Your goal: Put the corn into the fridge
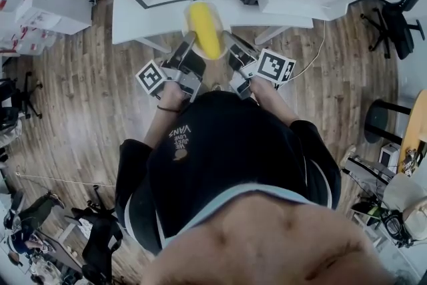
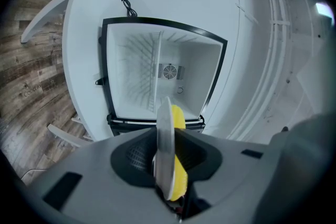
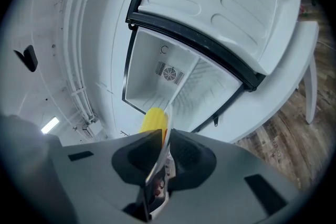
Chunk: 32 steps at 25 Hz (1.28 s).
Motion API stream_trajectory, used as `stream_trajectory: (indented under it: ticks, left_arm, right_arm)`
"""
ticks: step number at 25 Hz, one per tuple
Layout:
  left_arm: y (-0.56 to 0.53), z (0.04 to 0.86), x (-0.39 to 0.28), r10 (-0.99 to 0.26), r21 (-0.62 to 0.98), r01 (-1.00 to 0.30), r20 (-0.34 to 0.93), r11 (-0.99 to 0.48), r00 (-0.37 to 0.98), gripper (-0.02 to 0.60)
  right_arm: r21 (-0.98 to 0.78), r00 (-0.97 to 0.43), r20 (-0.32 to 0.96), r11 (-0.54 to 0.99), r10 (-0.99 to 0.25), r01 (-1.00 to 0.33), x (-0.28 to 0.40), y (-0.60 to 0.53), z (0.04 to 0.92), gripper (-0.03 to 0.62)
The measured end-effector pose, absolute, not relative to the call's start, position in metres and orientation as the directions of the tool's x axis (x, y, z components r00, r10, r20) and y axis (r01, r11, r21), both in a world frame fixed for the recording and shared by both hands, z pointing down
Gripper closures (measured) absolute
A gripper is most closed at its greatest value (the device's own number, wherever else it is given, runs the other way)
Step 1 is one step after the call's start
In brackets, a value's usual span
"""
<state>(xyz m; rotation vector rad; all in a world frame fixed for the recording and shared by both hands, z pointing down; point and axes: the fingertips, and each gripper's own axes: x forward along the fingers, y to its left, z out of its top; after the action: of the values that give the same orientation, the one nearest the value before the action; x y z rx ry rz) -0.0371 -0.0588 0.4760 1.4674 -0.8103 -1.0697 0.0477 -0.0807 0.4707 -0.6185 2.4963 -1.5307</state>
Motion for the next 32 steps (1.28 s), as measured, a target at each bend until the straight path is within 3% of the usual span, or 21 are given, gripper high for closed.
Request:
stream_trajectory:
  ticks: [32]
  left_arm:
    - [-0.143, 0.462, -0.083, -0.891, 0.984, 0.069, -0.179, -0.165, 0.417, 0.497]
  right_arm:
    - [-0.875, -0.88, 0.087, 0.387, -0.468, -0.292, 0.004, -0.161, 0.46, 0.551]
